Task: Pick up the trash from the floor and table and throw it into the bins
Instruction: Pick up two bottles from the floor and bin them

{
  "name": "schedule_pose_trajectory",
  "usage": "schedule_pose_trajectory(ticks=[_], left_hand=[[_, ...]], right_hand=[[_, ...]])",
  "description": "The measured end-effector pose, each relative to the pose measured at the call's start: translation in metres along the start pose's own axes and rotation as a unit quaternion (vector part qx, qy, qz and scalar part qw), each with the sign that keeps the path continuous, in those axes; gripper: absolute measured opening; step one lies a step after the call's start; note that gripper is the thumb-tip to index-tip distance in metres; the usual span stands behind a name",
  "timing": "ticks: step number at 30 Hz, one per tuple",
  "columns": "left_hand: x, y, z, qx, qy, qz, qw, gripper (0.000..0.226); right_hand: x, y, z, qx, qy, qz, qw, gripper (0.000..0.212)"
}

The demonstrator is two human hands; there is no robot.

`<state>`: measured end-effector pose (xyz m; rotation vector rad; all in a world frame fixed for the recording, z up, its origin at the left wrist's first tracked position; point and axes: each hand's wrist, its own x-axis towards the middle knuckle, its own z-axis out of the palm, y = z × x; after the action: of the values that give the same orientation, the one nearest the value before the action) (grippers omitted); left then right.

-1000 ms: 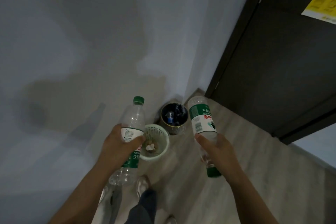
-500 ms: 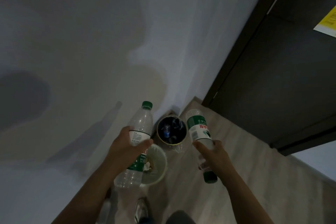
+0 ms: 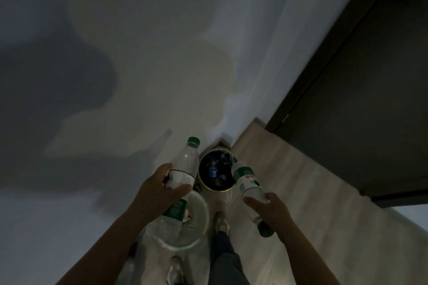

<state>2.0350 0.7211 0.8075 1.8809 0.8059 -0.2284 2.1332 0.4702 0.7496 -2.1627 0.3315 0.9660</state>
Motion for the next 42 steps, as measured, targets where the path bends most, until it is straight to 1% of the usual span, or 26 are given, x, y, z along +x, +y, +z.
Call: schedule_pose_trajectory(ticks=[3, 6, 8, 10, 13, 15, 17, 19, 21, 23, 28, 33, 35, 38, 40, 42], left_hand=[[0.033, 0.013, 0.017, 0.023, 0.004, -0.029, 0.999, 0.067], [0.067, 0.02, 0.035, 0.039, -0.016, -0.045, 0.998, 0.069], [0.09, 0.019, 0.043, 0.071, -0.024, -0.059, 0.995, 0.074], [0.109, 0.015, 0.05, 0.108, -0.026, -0.078, 0.991, 0.077], [0.133, 0.01, 0.057, 0.129, -0.029, -0.09, 0.987, 0.077], [0.148, 0.007, 0.062, 0.134, -0.035, -0.1, 0.985, 0.08], [0.162, 0.005, 0.066, 0.161, -0.046, -0.111, 0.98, 0.082], [0.174, 0.002, 0.071, 0.195, -0.058, -0.113, 0.973, 0.072], [0.186, 0.0, 0.077, 0.227, -0.071, -0.109, 0.965, 0.061], [0.198, 0.0, 0.084, 0.266, -0.094, -0.099, 0.954, 0.056], [0.225, 0.009, 0.103, 0.371, -0.139, -0.076, 0.915, 0.057], [0.253, 0.022, 0.127, 0.457, -0.165, -0.025, 0.873, 0.06], [0.266, 0.028, 0.138, 0.48, -0.165, 0.002, 0.861, 0.061], [0.287, 0.036, 0.153, 0.518, -0.163, 0.03, 0.839, 0.068], [0.299, 0.041, 0.16, 0.536, -0.141, 0.048, 0.831, 0.066], [0.306, 0.044, 0.163, 0.542, -0.112, 0.051, 0.831, 0.063]], right_hand=[[0.046, -0.012, -0.011, -0.033, -0.022, 0.009, 0.999, 0.069], [0.094, -0.023, -0.015, -0.074, -0.043, 0.011, 0.996, 0.068], [0.125, -0.031, -0.012, -0.091, -0.055, 0.009, 0.994, 0.069], [0.154, -0.039, -0.005, -0.088, -0.079, 0.01, 0.993, 0.071], [0.187, -0.051, 0.005, -0.036, -0.123, 0.026, 0.991, 0.077], [0.2, -0.054, 0.007, -0.065, -0.123, 0.014, 0.99, 0.071], [0.207, -0.052, 0.005, -0.103, -0.106, 0.004, 0.989, 0.057], [0.211, -0.046, 0.002, -0.125, -0.099, 0.0, 0.987, 0.047], [0.212, -0.038, -0.003, -0.159, -0.098, -0.008, 0.982, 0.044], [0.212, -0.031, -0.011, -0.195, -0.101, -0.018, 0.975, 0.044], [0.212, -0.021, -0.029, -0.25, -0.104, -0.043, 0.962, 0.041], [0.22, -0.014, -0.042, -0.258, -0.102, -0.051, 0.959, 0.04], [0.224, -0.01, -0.044, -0.255, -0.1, -0.055, 0.96, 0.04], [0.229, -0.005, -0.049, -0.243, -0.091, -0.053, 0.964, 0.041], [0.231, -0.001, -0.051, -0.233, -0.085, -0.057, 0.967, 0.041], [0.232, 0.002, -0.053, -0.224, -0.085, -0.06, 0.969, 0.041]])
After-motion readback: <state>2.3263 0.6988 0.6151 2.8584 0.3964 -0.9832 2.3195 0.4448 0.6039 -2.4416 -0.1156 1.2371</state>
